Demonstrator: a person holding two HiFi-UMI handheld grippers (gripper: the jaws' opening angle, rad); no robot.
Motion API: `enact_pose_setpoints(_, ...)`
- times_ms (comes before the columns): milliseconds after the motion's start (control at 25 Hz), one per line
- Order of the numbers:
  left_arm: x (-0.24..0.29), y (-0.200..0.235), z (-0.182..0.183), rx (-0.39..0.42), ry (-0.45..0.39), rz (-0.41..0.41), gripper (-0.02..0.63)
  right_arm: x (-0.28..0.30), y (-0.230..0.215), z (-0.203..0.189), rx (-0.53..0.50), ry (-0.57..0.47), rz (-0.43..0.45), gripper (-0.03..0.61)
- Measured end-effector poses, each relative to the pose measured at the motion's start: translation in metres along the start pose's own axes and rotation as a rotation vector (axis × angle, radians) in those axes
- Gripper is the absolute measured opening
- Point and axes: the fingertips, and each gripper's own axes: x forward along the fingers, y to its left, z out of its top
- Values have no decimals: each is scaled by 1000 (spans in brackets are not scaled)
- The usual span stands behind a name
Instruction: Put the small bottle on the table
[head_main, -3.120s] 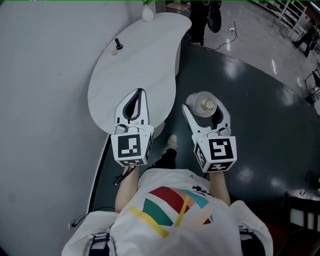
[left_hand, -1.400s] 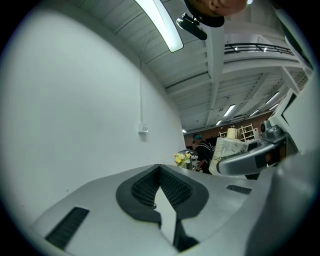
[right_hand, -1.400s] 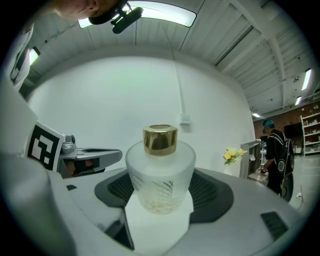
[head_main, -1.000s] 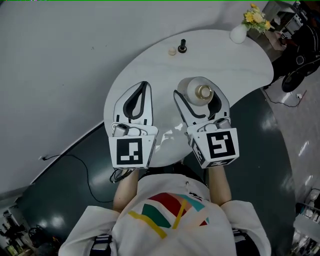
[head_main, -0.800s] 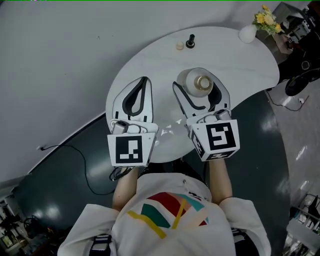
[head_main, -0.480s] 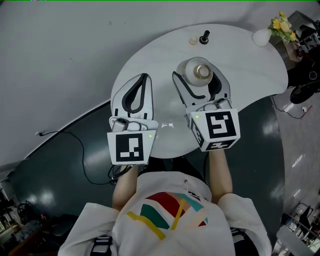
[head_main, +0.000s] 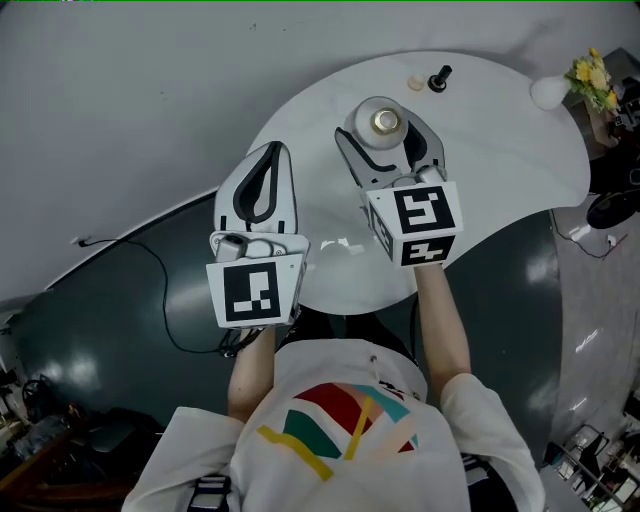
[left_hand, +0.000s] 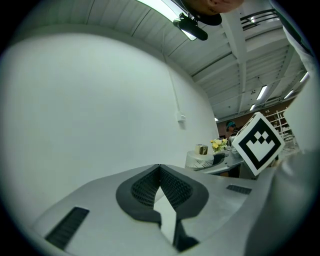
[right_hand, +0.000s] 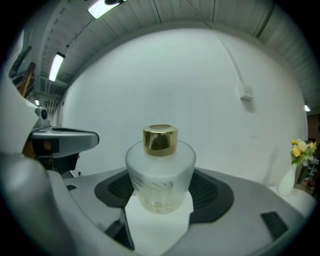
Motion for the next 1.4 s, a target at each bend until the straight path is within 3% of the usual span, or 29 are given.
enact_pose_setpoints(400, 6, 26, -36, -11, 89, 31, 15, 57, 4, -25, -10, 107, 57, 339)
enact_pose_setpoints(1080, 24, 60, -77, -47, 163, 51, 16, 139, -1, -87, 29, 286, 51, 339)
enact_pose_setpoints(1400, 27, 71, -101, -77, 200, 52, 15, 162, 5, -119, -4, 370, 64, 339)
